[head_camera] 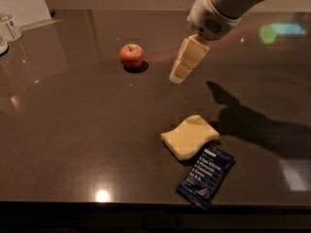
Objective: Move apple near sponge
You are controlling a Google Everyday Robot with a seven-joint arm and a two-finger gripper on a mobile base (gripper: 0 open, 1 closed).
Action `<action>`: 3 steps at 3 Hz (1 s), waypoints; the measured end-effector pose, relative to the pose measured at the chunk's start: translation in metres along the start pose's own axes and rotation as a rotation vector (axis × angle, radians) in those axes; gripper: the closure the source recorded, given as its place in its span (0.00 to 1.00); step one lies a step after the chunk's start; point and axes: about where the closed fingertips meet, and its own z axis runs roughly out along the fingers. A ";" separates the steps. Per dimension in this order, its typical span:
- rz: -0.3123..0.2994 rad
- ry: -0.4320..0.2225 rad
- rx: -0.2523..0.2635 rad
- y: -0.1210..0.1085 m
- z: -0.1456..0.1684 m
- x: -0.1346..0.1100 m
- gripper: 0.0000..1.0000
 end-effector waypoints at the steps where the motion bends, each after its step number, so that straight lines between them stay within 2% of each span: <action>1: 0.029 -0.045 0.019 -0.015 0.028 -0.018 0.00; 3: 0.063 -0.119 0.039 -0.045 0.077 -0.045 0.00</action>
Offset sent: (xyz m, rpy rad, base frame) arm 0.0846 0.0564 -0.0398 0.1597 -0.0562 -0.0493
